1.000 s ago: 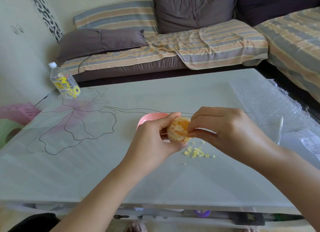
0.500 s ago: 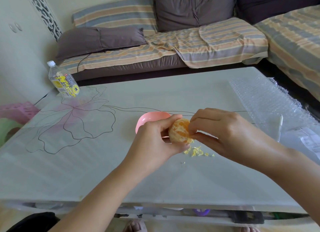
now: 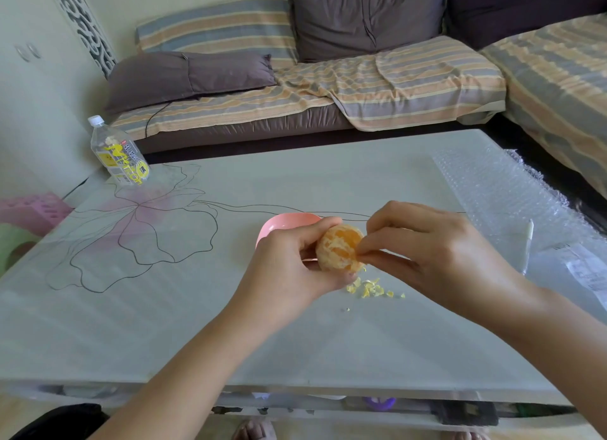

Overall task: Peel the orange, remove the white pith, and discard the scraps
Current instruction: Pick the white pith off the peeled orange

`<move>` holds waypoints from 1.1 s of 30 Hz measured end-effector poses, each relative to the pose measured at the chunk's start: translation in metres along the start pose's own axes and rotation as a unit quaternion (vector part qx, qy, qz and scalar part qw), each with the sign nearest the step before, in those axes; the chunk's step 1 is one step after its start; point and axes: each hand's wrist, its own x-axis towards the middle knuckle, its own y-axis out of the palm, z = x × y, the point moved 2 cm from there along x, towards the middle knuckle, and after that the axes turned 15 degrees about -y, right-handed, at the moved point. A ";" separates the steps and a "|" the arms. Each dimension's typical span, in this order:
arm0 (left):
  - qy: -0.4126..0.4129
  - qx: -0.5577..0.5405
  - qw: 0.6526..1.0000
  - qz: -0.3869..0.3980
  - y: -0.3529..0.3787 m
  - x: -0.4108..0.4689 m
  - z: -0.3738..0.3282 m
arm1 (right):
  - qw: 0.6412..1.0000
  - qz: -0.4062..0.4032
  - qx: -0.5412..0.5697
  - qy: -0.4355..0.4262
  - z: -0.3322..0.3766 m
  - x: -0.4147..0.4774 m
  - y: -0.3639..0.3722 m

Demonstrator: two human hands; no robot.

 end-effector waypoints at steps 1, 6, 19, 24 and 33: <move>0.001 0.023 1.000 -0.007 0.000 -0.001 0.001 | 1.000 0.017 0.004 -0.005 0.000 0.000 0.001; -0.006 0.071 0.997 -0.017 0.002 -0.005 0.001 | 0.997 0.066 0.030 -0.008 0.000 0.000 0.006; -0.036 -0.041 0.997 0.055 0.005 -0.007 -0.006 | 0.998 0.035 0.050 0.027 0.000 0.003 0.002; -0.051 -0.139 0.985 0.091 0.003 -0.003 -0.007 | 0.997 0.033 0.052 0.048 -0.001 0.000 0.000; -0.044 -0.145 0.987 0.057 -0.001 0.002 0.000 | 0.972 -0.062 0.160 0.160 0.000 -0.002 -0.003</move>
